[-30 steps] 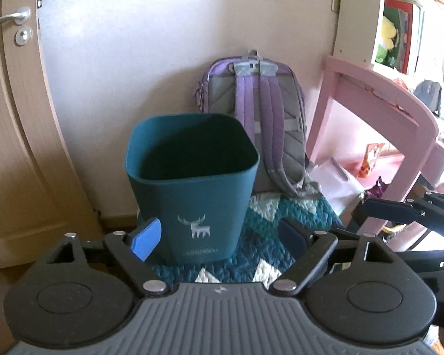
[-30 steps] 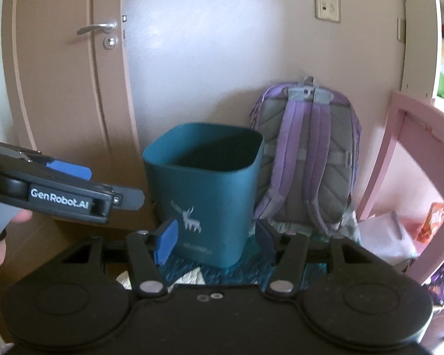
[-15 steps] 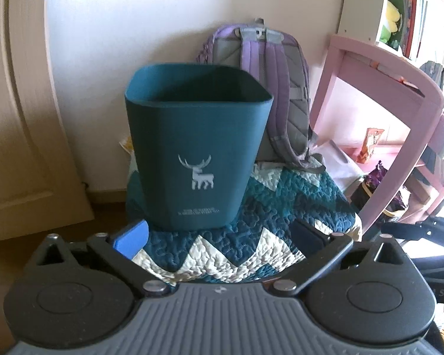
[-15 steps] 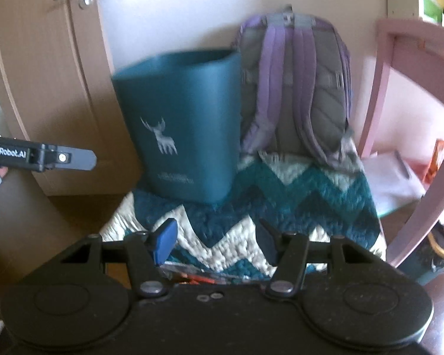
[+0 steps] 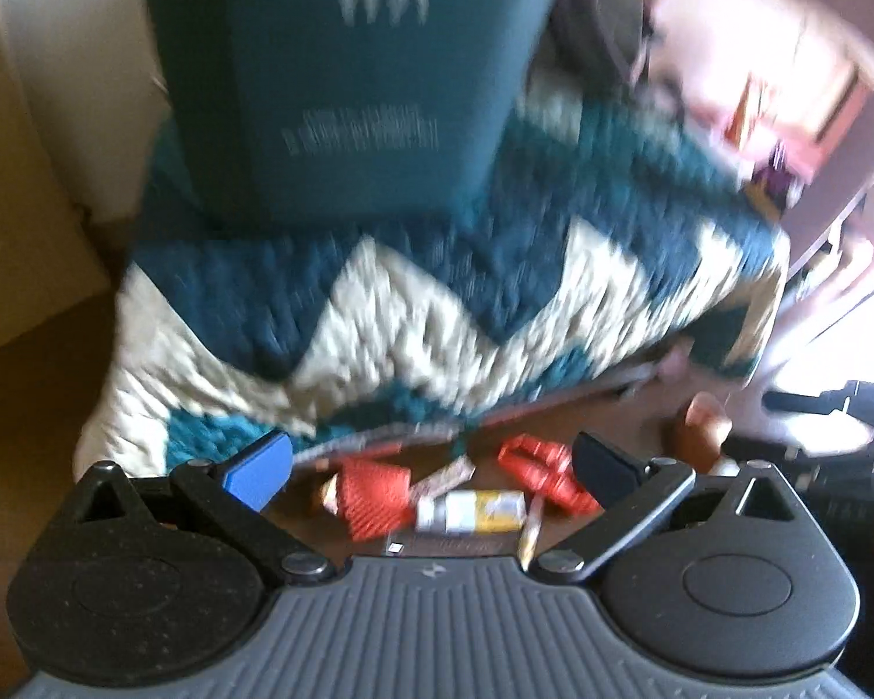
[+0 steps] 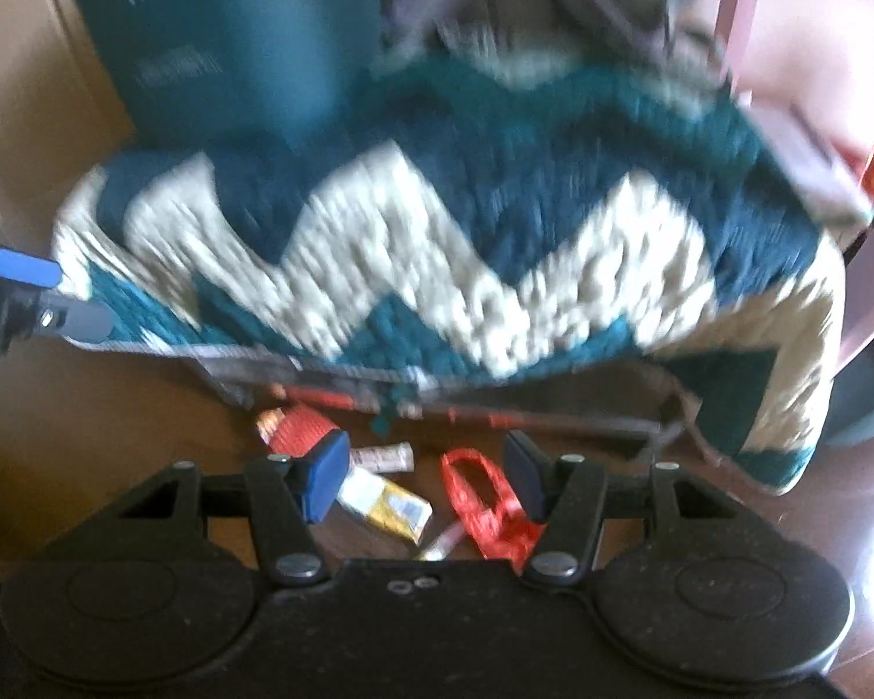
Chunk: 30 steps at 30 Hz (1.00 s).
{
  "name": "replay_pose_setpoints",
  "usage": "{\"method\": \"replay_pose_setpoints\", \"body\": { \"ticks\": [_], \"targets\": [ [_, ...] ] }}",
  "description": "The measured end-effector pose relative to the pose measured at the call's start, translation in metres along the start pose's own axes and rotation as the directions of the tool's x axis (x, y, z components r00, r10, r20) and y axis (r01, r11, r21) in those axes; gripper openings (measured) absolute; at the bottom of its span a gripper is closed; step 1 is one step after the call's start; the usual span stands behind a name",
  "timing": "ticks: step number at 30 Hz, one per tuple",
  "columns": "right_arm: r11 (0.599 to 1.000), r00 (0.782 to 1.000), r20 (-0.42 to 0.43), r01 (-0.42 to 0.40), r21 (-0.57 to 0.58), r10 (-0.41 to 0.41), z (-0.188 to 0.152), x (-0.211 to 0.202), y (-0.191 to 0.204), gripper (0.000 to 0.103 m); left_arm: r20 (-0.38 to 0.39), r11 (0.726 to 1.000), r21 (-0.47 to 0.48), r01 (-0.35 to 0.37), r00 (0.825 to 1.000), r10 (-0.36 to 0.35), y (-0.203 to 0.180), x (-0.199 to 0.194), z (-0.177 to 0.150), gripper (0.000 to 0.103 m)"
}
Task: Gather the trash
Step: 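Move both open tools back down toward the remaining trash, then grasp the clear plastic tray with the left tool while the right tool grasps the red bag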
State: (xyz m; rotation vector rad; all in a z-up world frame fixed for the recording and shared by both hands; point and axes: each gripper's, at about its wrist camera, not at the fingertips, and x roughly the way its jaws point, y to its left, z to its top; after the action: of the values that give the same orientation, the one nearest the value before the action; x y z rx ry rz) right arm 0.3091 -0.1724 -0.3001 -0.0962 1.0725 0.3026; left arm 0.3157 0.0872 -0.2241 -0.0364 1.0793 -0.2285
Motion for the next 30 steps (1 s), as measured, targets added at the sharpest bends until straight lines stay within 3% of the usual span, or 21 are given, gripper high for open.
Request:
{"method": "replay_pose_setpoints", "body": {
  "ticks": [6,13,20,23,26,28,30],
  "targets": [
    [0.999,0.99,-0.142,0.029,0.017,-0.026,-0.023,0.075,-0.029,0.058,-0.088,0.974,0.226,0.004,0.996,0.016,-0.016,0.084,-0.034,0.103],
    [0.998,0.96,-0.278,0.008,-0.057,-0.023,-0.045,0.153,-0.041,0.058,-0.175,0.892,0.443,0.089,0.984,-0.011,-0.04,0.168,-0.08,0.103],
    [0.992,0.932,-0.359,0.014,-0.126,-0.059,-0.069,0.216,-0.043,0.058,-0.268,0.774,0.611,0.165,0.963,0.006,-0.059,0.238,-0.144,0.102],
    [0.98,0.923,-0.377,0.0,-0.201,-0.077,-0.079,0.235,-0.037,0.058,-0.272,0.678,0.712,0.181,0.962,0.028,-0.073,0.261,-0.171,0.101],
    [0.964,0.914,-0.394,-0.016,-0.266,-0.093,-0.088,0.251,-0.036,0.058,-0.266,0.626,0.759,0.18,0.963,0.045,-0.079,0.281,-0.184,0.097],
    [0.952,0.911,-0.4,-0.03,-0.306,-0.1,-0.094,0.261,-0.035,0.058,-0.278,0.623,0.76,0.184,0.959,0.056,-0.078,0.296,-0.186,0.09],
    [0.942,0.907,-0.406,-0.033,-0.335,-0.112,-0.098,0.267,-0.036,0.058,-0.303,0.642,0.742,0.192,0.951,0.067,-0.076,0.308,-0.187,0.085]
  ]
}}
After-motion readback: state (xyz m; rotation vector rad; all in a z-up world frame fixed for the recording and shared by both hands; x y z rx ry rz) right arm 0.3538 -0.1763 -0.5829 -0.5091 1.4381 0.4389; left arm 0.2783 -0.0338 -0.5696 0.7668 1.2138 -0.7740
